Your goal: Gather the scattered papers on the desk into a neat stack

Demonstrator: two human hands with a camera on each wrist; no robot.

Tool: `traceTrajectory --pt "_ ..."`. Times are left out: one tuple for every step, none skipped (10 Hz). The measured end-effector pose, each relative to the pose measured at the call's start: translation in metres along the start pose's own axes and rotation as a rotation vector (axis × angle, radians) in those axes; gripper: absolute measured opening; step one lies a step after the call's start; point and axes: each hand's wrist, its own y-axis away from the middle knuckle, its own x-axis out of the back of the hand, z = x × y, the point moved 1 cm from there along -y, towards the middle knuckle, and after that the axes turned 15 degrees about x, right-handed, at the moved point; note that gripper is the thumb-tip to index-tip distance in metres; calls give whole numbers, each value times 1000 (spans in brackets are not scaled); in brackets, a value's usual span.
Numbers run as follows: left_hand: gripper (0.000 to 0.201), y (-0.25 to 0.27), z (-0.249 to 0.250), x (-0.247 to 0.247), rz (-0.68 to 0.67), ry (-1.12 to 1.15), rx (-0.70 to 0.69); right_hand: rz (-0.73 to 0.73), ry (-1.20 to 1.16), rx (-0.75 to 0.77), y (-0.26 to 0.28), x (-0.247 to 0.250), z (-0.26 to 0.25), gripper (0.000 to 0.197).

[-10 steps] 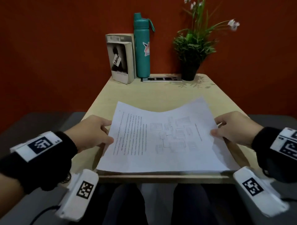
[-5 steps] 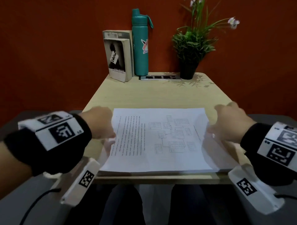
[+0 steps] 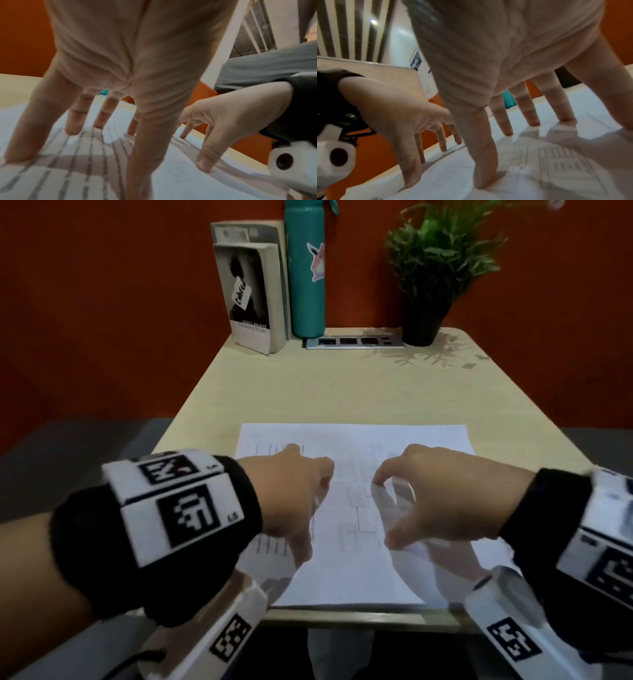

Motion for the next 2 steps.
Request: traceTrajectory --pt "78 -8 -6 -11 26 31 10 -25 30 -8 4 -2 0 67" --pt "74 -13 -6 -19 -23 0 10 -52 132 -26 3 -2 -1 71"
